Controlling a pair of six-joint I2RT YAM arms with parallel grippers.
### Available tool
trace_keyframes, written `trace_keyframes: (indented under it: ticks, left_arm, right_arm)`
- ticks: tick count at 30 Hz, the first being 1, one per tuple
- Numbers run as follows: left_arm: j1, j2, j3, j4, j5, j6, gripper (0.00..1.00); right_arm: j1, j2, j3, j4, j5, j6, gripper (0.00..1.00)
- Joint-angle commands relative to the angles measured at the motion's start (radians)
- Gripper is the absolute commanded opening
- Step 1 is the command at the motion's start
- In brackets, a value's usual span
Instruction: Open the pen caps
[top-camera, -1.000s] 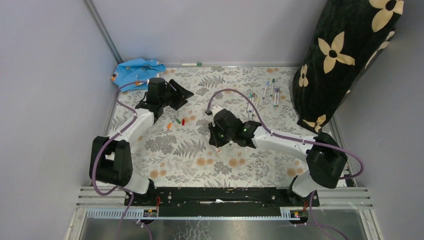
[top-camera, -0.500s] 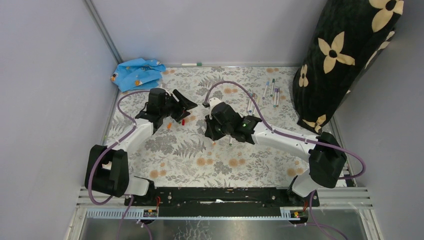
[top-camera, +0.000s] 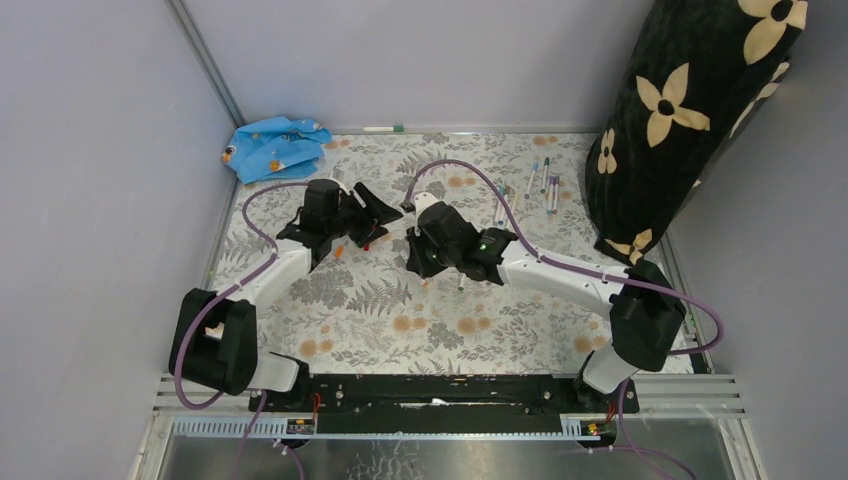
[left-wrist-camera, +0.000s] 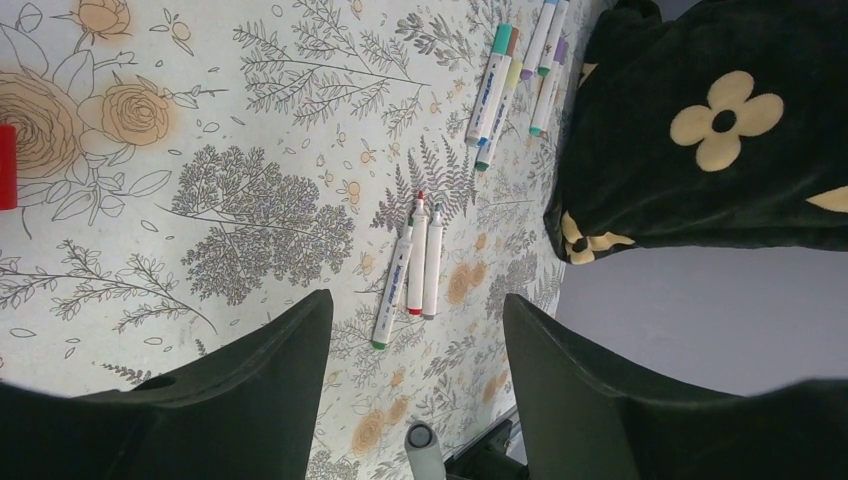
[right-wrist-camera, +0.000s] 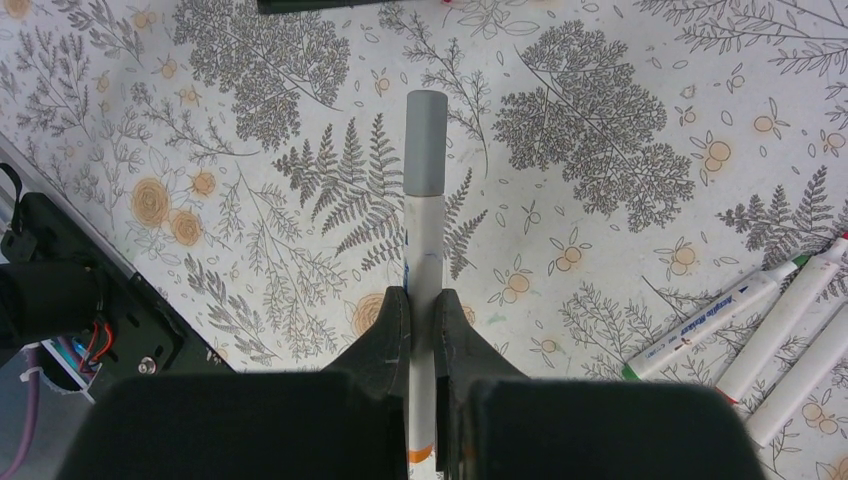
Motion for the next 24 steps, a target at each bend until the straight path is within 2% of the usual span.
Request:
trace_keyframes:
  ticks: [1,13,24]
  left_arm:
    - [-0.008,-0.012,-0.019,0.056,0.022,-0.015,0.7]
    - [-0.032,-0.025,-0.032,0.076,0.033,-0.052,0.68]
    - [-0.036,-0.032,-0.036,0.073,0.039,-0.055,0.59]
  right_arm:
    - [-0.004,0.011,0.057,0.043,0.039,-0.018,0.0]
    - [-0.02,0.078,0.108,0.093,0.044,-0.024,0.0]
    - [-0.038,0.129,0.154,0.134,0.032,-0.023,0.0]
